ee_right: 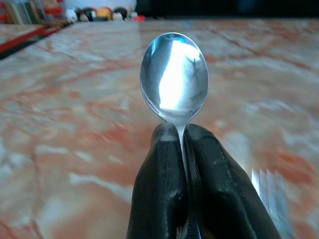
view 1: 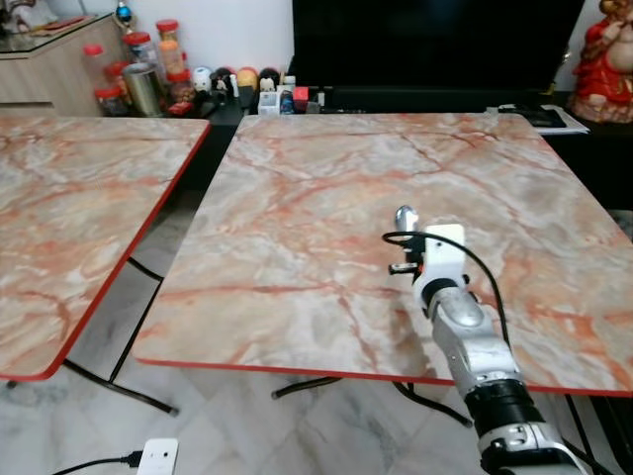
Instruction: Setting the table
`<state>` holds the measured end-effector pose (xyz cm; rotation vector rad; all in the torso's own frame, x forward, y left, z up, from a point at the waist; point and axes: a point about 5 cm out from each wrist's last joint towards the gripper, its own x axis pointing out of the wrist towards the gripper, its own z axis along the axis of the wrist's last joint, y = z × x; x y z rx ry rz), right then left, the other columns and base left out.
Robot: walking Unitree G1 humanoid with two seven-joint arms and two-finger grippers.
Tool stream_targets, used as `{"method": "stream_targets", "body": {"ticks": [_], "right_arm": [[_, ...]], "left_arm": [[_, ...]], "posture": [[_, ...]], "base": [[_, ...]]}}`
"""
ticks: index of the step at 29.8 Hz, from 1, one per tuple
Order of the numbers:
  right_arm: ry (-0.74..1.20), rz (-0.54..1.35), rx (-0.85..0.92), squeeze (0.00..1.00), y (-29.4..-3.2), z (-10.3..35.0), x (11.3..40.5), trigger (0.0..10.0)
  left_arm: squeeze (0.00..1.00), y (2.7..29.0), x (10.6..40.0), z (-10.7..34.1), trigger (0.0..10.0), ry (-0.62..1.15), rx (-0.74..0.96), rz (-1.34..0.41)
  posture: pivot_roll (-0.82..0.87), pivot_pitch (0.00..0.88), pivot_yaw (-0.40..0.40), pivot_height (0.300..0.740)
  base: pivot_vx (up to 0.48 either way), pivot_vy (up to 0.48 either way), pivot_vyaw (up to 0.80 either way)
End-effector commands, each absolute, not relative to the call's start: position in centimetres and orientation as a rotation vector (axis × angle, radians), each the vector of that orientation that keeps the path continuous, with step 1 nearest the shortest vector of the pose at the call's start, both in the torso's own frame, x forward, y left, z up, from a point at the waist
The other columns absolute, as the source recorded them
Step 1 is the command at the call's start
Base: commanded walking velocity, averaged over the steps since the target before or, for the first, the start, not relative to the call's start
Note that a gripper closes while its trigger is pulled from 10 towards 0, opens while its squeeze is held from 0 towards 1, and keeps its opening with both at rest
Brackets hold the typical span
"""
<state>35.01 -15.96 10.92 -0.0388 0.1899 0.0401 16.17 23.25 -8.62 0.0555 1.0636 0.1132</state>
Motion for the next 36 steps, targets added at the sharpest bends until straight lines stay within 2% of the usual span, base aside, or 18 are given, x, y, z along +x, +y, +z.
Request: {"method": "stream_targets", "body": {"ticks": [1, 22, 31, 36], "right_arm": [[0.151, 0.060, -0.030, 0.00, -15.1, 11.8, 35.3, 10.0], [0.110, 0.040, -0.025, 0.00, -15.0, 11.6, 35.6, 10.0], [0.103, 0.012, -0.027, 0.00, -15.4, 11.5, 35.7, 10.0], [0.111, 0.016, -0.029, 0.00, -15.4, 11.4, 35.7, 10.0]], "left_arm": [[0.00, 23.5, 15.6, -8.8, 10.0, 1.094, 0.065, 0.119], [0.00, 22.8, 14.8, -9.3, 10.0, 1.106, 0.058, 0.126], [0.00, 19.5, 15.3, -9.7, 10.0, 1.101, 0.044, 0.097], [0.00, 19.1, 15.5, -9.7, 10.0, 1.095, 0.043, 0.095]], "posture": [[0.04, 0.000, 0.015, 0.740], [0.06, 0.000, 0.003, 0.740], [0.06, 0.000, 0.001, 0.740], [0.06, 0.000, 0.002, 0.740]], "base": [[0.000, 0.480, 0.00], [0.000, 0.480, 0.00], [0.000, 0.480, 0.00], [0.000, 0.480, -0.19]]}}
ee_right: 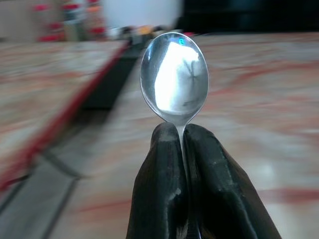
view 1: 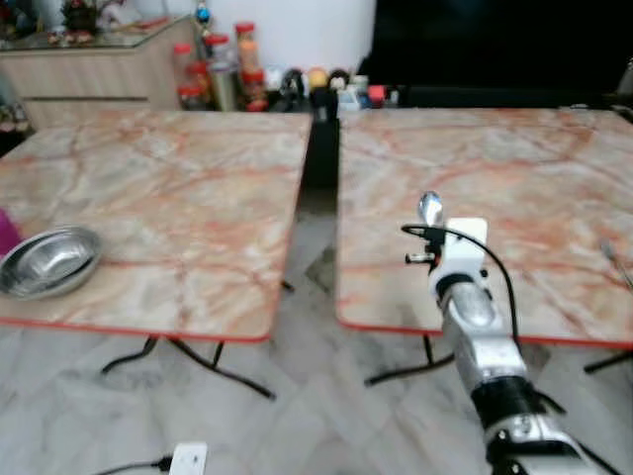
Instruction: Setting the table
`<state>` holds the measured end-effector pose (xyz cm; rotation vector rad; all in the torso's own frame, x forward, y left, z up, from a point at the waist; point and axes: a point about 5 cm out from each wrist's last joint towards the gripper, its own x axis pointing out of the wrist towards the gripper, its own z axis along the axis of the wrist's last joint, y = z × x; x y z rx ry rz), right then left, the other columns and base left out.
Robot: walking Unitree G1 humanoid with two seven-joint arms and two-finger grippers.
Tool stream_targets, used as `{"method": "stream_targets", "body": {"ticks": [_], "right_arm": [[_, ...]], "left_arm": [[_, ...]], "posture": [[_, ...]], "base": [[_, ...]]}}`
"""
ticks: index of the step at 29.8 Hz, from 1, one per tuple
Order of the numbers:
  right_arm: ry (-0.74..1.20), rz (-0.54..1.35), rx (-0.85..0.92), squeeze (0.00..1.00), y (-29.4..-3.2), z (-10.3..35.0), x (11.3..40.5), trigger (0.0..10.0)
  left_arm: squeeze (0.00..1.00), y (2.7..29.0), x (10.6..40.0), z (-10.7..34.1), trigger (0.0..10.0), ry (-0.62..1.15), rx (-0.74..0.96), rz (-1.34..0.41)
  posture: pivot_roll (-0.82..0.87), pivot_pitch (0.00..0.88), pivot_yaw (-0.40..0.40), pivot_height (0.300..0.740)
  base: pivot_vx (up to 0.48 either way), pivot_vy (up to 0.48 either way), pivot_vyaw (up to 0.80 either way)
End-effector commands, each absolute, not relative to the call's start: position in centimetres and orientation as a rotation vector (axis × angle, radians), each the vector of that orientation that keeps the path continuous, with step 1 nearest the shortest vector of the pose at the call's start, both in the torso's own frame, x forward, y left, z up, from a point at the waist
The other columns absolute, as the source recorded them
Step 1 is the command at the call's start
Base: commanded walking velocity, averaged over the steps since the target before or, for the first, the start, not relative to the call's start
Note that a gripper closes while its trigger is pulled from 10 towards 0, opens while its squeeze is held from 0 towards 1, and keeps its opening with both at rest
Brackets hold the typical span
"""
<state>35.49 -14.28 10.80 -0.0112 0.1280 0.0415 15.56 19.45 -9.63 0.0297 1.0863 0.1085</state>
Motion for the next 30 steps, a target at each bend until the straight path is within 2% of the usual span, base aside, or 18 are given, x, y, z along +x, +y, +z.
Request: {"method": "stream_targets", "body": {"ticks": [1, 9, 18, 30], "right_arm": [[0.112, 0.016, -0.031, 0.00, -15.4, 11.4, 35.7, 10.0], [0.099, 0.015, -0.029, 0.00, -15.2, 11.3, 35.7, 10.0], [0.087, 0.026, -0.027, 0.00, -14.8, 11.4, 35.8, 10.0], [0.086, 0.018, -0.025, 0.00, -14.9, 11.4, 35.8, 10.0]], "left_arm": [[0.00, 19.1, 15.6, -9.7, 10.0, 1.093, 0.044, 0.094], [0.00, 20.1, 15.9, -9.4, 10.0, 1.081, 0.052, 0.105], [0.00, 24.2, 15.1, -8.8, 10.0, 1.082, 0.065, 0.143], [0.00, 24.0, 14.7, -9.0, 10.0, 1.095, 0.059, 0.151]], "posture": [[0.06, 0.000, 0.002, 0.740], [0.06, 0.000, 0.007, 0.740], [0.07, 0.000, 0.003, 0.740], [0.07, 0.000, 0.008, 0.740]], "base": [[0.000, 0.480, -0.46], [0.000, 0.480, -0.16], [0.000, 0.480, 0.00], [0.000, 0.480, 0.00]]}}
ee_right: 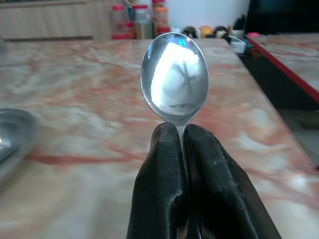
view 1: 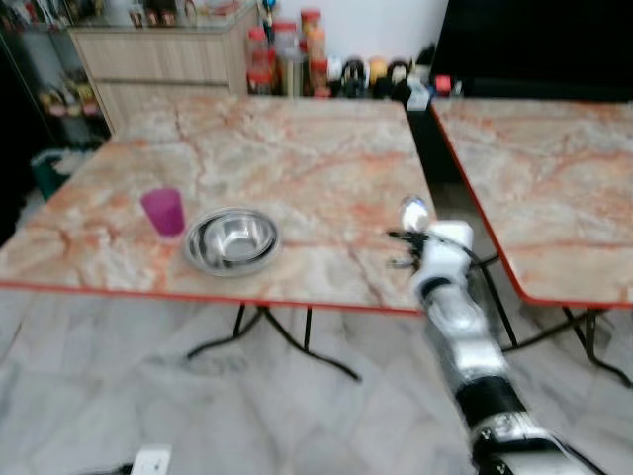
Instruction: Setting the table
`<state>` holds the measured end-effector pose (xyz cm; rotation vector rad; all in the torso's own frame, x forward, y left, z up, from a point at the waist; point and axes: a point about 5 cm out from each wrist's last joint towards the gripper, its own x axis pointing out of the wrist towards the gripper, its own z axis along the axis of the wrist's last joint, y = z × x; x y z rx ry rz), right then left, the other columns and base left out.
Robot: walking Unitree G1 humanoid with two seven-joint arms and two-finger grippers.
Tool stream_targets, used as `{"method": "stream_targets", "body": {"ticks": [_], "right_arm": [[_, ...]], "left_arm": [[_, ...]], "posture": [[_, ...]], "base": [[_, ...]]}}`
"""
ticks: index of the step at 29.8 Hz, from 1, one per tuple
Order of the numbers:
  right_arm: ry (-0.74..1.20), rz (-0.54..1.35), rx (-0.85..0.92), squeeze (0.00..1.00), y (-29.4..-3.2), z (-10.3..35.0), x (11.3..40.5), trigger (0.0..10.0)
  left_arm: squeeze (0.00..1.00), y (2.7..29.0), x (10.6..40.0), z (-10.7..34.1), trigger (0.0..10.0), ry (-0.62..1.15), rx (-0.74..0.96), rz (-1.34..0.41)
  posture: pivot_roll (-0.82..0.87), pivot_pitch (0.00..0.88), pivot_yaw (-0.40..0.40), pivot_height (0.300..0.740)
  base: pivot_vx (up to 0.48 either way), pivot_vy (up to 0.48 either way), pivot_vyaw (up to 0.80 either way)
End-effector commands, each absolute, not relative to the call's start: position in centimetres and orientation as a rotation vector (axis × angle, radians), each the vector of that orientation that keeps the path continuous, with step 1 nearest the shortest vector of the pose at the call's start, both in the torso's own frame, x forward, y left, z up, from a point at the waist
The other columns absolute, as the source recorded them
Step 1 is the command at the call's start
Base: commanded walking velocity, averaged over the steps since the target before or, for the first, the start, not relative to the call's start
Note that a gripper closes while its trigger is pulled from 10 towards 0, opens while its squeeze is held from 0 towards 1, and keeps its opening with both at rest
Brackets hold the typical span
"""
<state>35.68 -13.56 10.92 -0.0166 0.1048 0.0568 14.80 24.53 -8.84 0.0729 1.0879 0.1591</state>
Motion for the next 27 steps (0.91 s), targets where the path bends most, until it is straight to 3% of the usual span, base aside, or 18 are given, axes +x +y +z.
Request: {"method": "stream_targets", "body": {"ticks": [1, 5, 22, 27], "right_arm": [[0.086, 0.018, -0.025, 0.00, -14.9, 11.4, 35.8, 10.0], [0.086, 0.018, -0.025, 0.00, -14.9, 11.4, 35.8, 10.0], [0.090, 0.020, -0.020, 0.00, -14.8, 11.3, 35.9, 10.0], [0.095, 0.018, -0.024, 0.00, -14.9, 11.2, 35.8, 10.0]], "left_arm": [[0.00, 24.0, 14.7, -9.0, 10.0, 1.095, 0.059, 0.151], [0.00, 24.0, 14.7, -9.0, 10.0, 1.095, 0.058, 0.150], [0.00, 22.8, 15.6, -8.9, 10.0, 1.057, 0.047, 0.155], [0.00, 22.2, 15.8, -9.0, 10.0, 1.056, 0.045, 0.152]], "posture": [[0.07, 0.000, 0.008, 0.740], [0.07, 0.000, 0.008, 0.740], [0.07, 0.000, 0.008, 0.740], [0.07, 0.000, 0.010, 0.740]], "base": [[0.000, 0.480, 0.00], [0.000, 0.480, 0.00], [0.000, 0.000, 0.00], [0.314, 0.000, 0.00]]}}
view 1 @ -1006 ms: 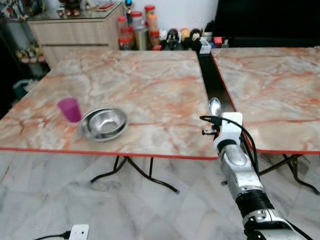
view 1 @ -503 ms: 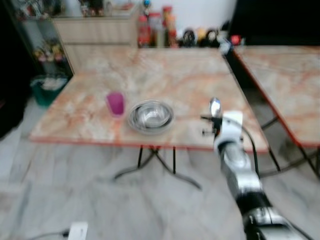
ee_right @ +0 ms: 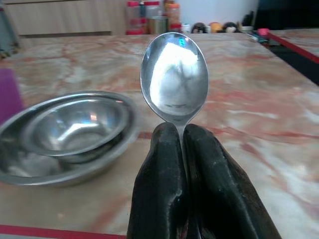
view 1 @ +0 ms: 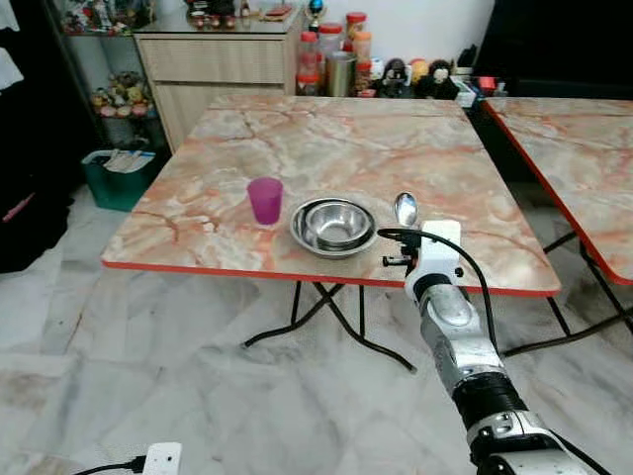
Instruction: Setting the table
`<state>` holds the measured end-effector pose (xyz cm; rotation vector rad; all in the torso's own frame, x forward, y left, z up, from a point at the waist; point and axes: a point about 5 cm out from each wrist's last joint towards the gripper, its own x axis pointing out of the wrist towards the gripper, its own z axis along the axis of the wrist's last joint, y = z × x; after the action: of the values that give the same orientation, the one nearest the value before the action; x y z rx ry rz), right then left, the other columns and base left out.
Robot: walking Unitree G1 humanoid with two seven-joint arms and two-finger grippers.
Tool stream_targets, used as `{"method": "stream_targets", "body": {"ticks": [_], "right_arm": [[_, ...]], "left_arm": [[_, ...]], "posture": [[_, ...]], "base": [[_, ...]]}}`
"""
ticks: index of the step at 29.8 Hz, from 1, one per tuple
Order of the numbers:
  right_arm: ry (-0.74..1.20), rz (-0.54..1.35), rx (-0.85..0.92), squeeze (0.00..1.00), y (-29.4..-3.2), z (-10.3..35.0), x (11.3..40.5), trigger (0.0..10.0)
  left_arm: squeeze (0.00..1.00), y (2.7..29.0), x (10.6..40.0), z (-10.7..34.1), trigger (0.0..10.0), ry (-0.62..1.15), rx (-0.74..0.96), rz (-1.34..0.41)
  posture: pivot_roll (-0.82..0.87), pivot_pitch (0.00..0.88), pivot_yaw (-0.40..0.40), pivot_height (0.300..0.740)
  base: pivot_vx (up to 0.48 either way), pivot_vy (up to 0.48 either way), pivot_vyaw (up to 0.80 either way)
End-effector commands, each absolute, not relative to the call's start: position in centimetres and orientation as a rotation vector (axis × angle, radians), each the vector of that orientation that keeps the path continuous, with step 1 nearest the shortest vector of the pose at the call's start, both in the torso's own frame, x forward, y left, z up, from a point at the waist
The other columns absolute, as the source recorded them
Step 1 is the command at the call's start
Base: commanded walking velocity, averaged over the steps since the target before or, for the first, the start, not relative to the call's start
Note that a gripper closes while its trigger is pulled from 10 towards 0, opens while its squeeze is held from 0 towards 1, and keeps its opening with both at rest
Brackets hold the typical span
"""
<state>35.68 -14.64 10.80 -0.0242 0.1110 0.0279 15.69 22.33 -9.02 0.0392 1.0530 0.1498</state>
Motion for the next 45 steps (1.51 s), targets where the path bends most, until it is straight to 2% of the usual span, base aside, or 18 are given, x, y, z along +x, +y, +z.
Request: {"method": "stream_targets", "body": {"ticks": [1, 12, 22, 30, 41, 45], "right_arm": [[0.096, 0.018, -0.026, 0.00, -14.9, 11.2, 35.8, 10.0], [0.095, 0.051, -0.060, 0.00, -14.6, 11.1, 35.6, 10.0], [0.112, 0.042, -0.048, 0.00, -14.9, 10.6, 35.4, 10.0], [0.125, 0.036, -0.051, 0.00, -15.0, 10.3, 35.2, 10.0], [0.161, 0.025, -0.059, 0.00, -15.1, 9.6, 34.7, 10.0], [0.348, 0.000, -0.086, 0.00, -15.4, 7.5, 33.5, 10.0]], "left_arm": [[0.00, 21.9, 15.9, -9.1, 10.0, 1.057, 0.043, 0.150], [0.00, 21.6, 16.2, -9.0, 10.0, 1.055, 0.048, 0.142], [0.00, 24.1, 16.3, -8.4, 10.0, 1.048, 0.061, 0.157], [0.00, 24.7, 16.2, -8.2, 10.0, 1.050, 0.065, 0.163], [0.00, 24.1, 16.0, -8.5, 10.0, 1.049, 0.052, 0.165], [0.00, 22.3, 15.9, -9.0, 10.0, 1.053, 0.044, 0.148]], "posture": [[0.07, 0.000, 0.010, 0.740], [0.07, 0.000, 0.014, 0.740], [0.07, 0.000, 0.016, 0.740], [0.07, 0.000, 0.016, 0.740], [0.07, 0.000, 0.016, 0.740], [0.06, 0.000, 0.017, 0.740]], "base": [[0.341, 0.000, 0.00], [0.390, 0.000, 0.18], [0.399, 0.000, 0.00], [0.382, 0.000, 0.00], [0.060, 0.000, 0.00], [0.000, 0.000, 0.00]]}}
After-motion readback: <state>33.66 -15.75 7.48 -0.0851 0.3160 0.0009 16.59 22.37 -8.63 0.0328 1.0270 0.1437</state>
